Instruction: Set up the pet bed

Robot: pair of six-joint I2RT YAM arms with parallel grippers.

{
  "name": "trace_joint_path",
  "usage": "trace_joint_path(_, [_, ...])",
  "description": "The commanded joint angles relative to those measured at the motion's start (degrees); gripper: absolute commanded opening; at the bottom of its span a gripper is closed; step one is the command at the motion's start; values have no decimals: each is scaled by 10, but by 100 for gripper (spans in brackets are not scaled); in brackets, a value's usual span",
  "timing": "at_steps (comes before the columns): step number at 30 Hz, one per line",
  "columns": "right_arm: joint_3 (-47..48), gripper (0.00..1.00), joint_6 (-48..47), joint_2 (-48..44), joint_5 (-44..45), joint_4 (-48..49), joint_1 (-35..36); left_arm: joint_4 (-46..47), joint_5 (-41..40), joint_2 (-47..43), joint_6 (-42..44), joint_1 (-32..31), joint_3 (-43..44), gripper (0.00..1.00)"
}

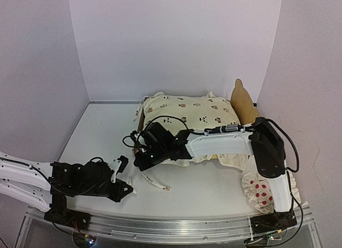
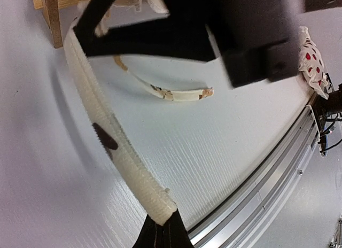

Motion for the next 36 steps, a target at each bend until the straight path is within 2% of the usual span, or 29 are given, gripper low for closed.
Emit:
trace_joint_path(1, [-9,0,27,-122,53,39,3,-4,-4,-10,9,-1,19,0])
trace_joint_path(6, [-124,0,26,-207,131,91,1,-7,-7,-8,10,-1,27,0])
trace_joint_path(11, [-225,0,59,-218,154,131,-8,-4,-5,-4,12,-1,28,0])
trace_joint_path(19, [-286,0,90,-204,151,152,-11,-6,0,10,16,0,38,0])
trace_joint_path(27, [-349,0,110,-228,178,167,-11,6,14,26,22,0,41,0])
trace_joint_path(36, [-416,0,163,-217,172,230,-11,27,23,59,34,0,47,0])
